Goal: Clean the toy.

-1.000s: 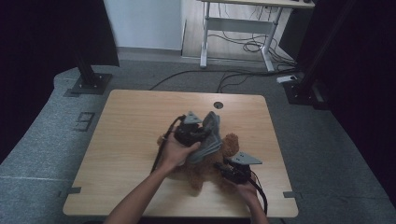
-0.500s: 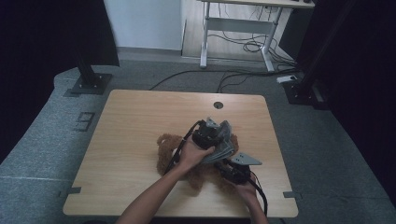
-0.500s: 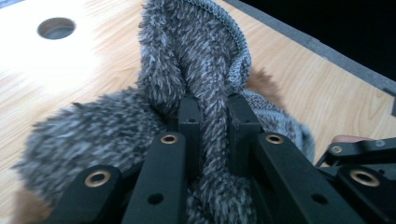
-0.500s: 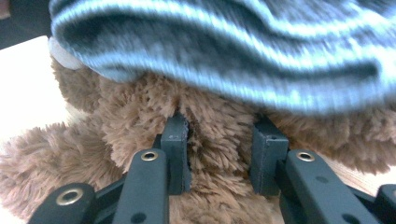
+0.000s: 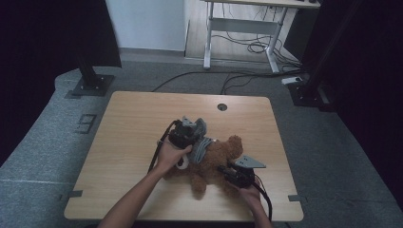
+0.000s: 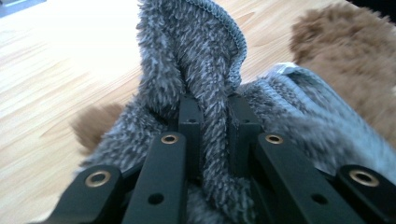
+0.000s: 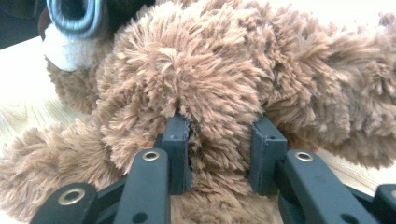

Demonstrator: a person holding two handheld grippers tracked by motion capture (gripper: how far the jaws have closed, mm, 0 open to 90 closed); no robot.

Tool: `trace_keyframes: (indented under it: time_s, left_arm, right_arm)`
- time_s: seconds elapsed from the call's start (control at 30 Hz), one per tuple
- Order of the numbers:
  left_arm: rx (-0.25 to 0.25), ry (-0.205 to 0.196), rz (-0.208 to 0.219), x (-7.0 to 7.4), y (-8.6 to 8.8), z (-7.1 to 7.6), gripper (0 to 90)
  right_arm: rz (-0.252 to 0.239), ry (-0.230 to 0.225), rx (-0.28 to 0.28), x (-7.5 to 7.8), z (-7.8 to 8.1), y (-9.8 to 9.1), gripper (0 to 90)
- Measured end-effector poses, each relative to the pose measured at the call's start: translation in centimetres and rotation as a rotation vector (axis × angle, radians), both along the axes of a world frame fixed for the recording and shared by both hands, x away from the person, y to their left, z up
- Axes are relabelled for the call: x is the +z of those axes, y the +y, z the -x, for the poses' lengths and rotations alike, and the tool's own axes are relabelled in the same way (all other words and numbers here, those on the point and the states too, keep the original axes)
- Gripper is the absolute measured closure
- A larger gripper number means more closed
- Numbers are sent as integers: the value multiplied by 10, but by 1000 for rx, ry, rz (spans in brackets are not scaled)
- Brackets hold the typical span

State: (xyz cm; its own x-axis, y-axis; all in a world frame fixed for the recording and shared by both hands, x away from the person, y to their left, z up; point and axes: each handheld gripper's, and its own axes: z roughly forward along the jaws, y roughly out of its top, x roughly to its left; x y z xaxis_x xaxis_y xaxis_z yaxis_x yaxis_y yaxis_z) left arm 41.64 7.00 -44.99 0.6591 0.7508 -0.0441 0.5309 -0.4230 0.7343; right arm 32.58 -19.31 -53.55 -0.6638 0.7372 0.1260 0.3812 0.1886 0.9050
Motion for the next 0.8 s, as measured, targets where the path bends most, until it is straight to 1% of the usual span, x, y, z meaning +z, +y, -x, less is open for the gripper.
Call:
trace_keyframes:
  time_s: [0.13,0.3,0.4,0.47,0.53,0.6,0.63,0.7,0.77,0.8]
  left_arm:
    - [14,-20,20,3,20,7,787]
    - [30,-52,25,7,42,17,786]
    - [57,-55,43,8,60,19,787]
    - [81,-57,43,8,72,19,786]
    - [99,-50,49,5,82,19,787]
    - [119,-34,39,-4,93,19,787]
    - [128,-25,44,-8,97,19,787]
    - [139,-6,72,-12,106,19,787]
    - [148,-7,85,-11,112,20,787]
    - [146,-13,105,-9,115,22,786]
  right_arm:
    - [8,-1,-8,-1,0,2,654]
    - [15,0,-12,-1,0,2,655]
    - [13,2,-13,-1,0,2,655]
    - [13,6,-13,-1,0,2,655]
    - [12,8,-13,-1,0,2,655]
    - [12,7,-13,-1,0,2,655]
    - [12,6,-13,-1,0,2,655]
    - [12,6,-13,-1,0,2,655]
    - [12,7,-13,-1,0,2,655]
    - [12,8,-13,-1,-1,2,655]
